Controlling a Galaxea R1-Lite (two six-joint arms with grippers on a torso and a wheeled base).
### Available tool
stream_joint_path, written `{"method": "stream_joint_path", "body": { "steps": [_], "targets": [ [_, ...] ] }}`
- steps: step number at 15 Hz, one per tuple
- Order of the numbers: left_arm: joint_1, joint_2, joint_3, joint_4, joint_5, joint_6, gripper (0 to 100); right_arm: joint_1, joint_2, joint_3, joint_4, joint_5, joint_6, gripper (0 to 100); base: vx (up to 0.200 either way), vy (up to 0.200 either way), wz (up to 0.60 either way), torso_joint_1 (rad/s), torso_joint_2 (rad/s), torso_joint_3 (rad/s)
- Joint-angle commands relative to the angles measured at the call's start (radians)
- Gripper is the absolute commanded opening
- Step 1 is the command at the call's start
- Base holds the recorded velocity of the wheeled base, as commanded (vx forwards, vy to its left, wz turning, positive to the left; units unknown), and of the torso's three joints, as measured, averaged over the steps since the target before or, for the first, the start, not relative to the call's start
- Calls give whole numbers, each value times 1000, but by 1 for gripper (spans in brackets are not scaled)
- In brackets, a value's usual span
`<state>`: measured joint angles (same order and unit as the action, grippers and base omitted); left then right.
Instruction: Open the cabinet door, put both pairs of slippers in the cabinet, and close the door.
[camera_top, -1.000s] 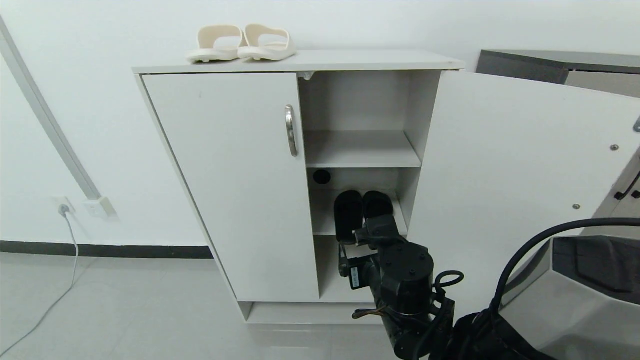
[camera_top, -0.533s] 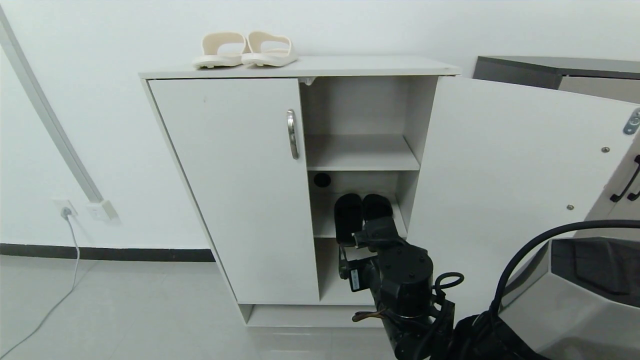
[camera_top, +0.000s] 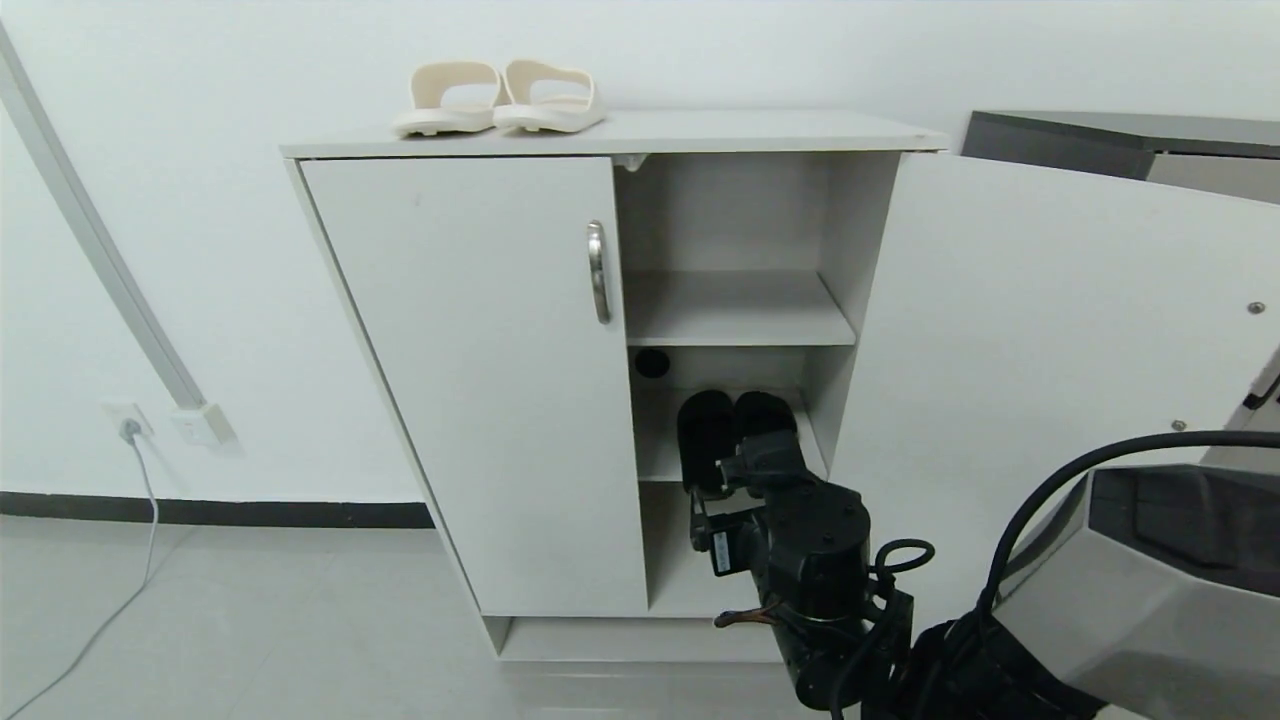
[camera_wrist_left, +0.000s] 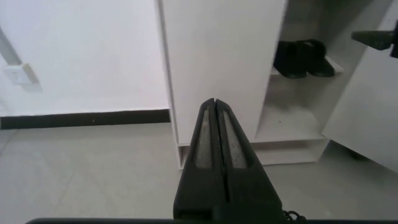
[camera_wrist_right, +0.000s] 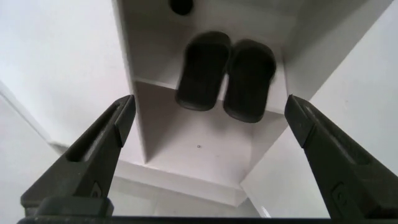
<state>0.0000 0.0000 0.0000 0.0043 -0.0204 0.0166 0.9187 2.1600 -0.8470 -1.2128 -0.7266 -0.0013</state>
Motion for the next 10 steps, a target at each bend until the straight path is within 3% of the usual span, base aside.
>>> {"method": "stream_joint_path", "body": {
  "steps": [1,10],
  "targets": [
    [0,0,0,-1,-1,-1,0,0,11,3,-2,1,0,100,0,200,0,12,7,2],
    [0,0,0,-1,0,-1,0,-18,32,11,-48,3,-34,100,0,200,0,0,4,3]
  ]
}}
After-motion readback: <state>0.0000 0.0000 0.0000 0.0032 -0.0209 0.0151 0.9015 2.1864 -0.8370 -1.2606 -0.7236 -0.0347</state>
